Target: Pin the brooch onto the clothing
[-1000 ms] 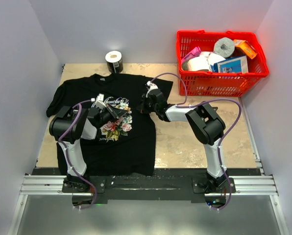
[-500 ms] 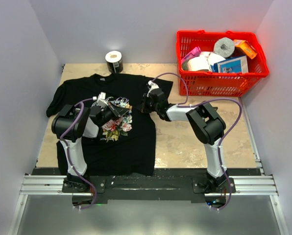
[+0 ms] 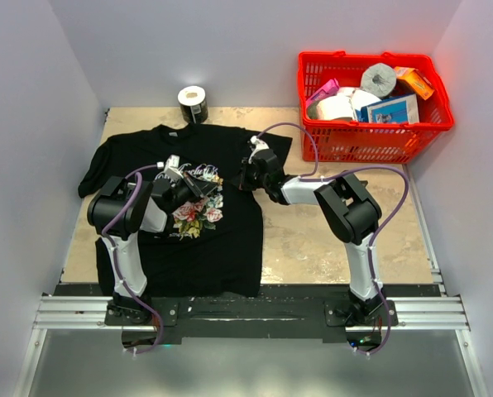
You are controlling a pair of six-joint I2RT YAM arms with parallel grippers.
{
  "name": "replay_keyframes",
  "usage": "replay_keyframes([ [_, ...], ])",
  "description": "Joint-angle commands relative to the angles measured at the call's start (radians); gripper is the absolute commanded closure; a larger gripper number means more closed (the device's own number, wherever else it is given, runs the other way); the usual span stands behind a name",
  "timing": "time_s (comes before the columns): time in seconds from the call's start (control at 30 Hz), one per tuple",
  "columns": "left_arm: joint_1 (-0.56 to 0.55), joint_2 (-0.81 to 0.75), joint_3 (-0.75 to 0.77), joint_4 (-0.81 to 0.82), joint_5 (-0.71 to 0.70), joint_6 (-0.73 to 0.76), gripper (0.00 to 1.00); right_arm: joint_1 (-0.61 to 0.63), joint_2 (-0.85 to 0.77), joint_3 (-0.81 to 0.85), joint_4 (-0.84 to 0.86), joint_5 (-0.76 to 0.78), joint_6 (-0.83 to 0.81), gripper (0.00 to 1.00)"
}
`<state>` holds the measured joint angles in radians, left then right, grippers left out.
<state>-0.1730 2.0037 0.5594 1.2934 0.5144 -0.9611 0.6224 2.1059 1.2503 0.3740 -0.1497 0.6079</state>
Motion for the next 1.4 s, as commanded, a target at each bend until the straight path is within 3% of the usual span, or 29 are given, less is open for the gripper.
replay_keyframes([
  [0.0, -0.006, -0.014, 0.023, 0.153, -0.034, 0.045, 1.00, 0.005, -0.067, -0.005, 0.042, -0.034, 0.010, 1.00],
  [0.4, 0.007, -0.062, 0.017, 0.083, -0.040, 0.093, 1.00, 0.004, -0.073, -0.011, 0.042, -0.039, 0.009, 1.00],
  [1.37, 0.010, -0.011, 0.053, 0.009, -0.037, 0.119, 1.00, 0.005, -0.089, -0.018, 0.046, -0.031, 0.009, 1.00],
])
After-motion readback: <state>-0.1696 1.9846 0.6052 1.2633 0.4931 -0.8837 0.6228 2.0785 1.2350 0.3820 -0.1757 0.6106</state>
